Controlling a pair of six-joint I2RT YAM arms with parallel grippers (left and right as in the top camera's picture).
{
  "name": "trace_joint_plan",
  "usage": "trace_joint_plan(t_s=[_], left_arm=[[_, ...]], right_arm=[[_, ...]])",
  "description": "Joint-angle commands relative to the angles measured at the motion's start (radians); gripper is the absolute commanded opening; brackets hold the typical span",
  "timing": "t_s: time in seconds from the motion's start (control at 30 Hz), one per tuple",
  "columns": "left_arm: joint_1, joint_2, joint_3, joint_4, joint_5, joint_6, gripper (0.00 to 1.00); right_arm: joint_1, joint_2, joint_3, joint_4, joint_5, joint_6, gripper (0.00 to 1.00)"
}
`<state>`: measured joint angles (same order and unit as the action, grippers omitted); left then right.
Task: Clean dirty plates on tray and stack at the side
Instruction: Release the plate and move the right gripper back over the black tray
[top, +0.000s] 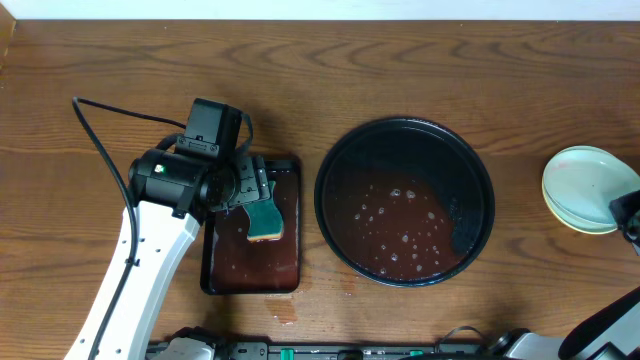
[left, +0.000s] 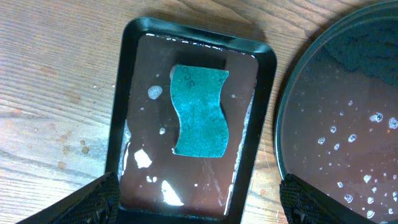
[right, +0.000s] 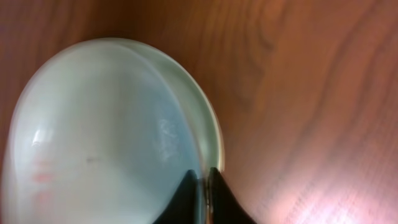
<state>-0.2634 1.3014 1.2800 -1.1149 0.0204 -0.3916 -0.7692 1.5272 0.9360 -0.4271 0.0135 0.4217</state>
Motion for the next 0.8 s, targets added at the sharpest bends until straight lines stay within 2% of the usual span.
trace_joint_plan(t_s=[0.0,0.03,0.07,0.17,0.33,0.63,0.77], left_arm=[[0.003,0.0,0.02,-0.002,-0.005,0.006,0.83],[0.003,0.0,0.02,-0.002,-0.005,0.006,0.83],[0.003,0.0,0.02,-0.002,-0.005,0.006,0.83],[0.003,0.0,0.02,-0.002,-0.005,0.006,0.83],[0.003,0.0,0.02,-0.002,-0.005,0.006,0.83],[0.003,0.0,0.02,-0.002,-0.005,0.006,0.83],[0.003,0.0,0.02,-0.002,-0.005,0.006,0.83]], right_arm=[[0.007,-0.036,0.04,0.021,-0.199,-0.075,0.54],[0.015,-0.052,0.055,0.02,-0.241,-0.075,0.6],[0.026,-0.07,0.072,0.019,-0.283,-0.081,0.62],[0.073,-0.148,0.116,0.011,-0.405,-0.09,0.57],[0.227,-0.319,0.13,-0.06,-0.575,-0.094,0.58],[0.668,-0.546,0.13,-0.283,-0.585,-0.319,0.58],[0.853,-0.61,0.13,-0.33,-0.486,-0.335,0.61]])
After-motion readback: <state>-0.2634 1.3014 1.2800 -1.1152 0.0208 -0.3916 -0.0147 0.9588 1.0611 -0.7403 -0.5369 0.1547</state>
